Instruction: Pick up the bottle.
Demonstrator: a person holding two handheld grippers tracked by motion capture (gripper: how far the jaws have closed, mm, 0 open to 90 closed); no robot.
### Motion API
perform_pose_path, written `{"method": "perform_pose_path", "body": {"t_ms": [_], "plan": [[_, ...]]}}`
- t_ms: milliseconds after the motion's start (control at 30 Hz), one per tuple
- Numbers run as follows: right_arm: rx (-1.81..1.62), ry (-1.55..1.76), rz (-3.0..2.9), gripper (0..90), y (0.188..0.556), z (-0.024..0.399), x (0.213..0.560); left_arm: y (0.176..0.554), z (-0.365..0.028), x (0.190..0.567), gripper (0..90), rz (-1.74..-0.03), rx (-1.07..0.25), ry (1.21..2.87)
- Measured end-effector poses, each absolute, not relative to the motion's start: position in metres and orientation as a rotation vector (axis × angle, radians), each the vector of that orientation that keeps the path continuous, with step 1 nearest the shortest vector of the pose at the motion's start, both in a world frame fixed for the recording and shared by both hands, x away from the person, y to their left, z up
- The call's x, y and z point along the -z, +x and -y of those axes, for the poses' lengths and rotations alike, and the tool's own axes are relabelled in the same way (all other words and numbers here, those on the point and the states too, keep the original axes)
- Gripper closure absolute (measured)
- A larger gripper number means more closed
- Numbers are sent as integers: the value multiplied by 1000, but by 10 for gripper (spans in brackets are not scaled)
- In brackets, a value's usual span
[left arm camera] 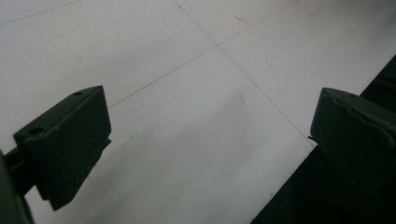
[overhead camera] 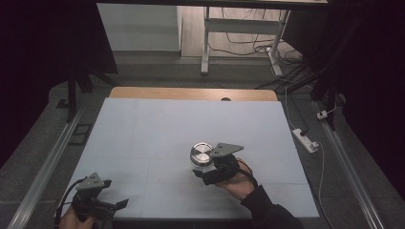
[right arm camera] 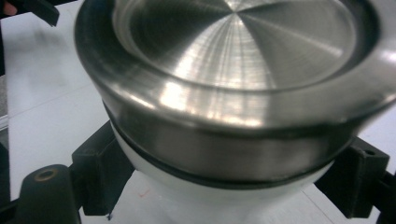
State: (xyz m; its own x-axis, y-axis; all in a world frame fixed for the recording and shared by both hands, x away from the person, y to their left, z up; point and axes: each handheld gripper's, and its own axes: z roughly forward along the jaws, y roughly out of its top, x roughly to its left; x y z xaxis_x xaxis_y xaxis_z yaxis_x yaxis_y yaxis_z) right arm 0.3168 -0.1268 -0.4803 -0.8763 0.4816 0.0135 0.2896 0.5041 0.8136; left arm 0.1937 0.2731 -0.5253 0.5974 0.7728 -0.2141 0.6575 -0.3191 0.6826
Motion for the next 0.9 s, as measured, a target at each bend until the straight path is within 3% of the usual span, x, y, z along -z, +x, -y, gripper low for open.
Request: {"method": "perform_pose_path", "body": {"t_ms": [900], "plan": [[-1309,542,-2595,149,301,102,486,194,-273,525,0,-1126,-188,2058]]}}
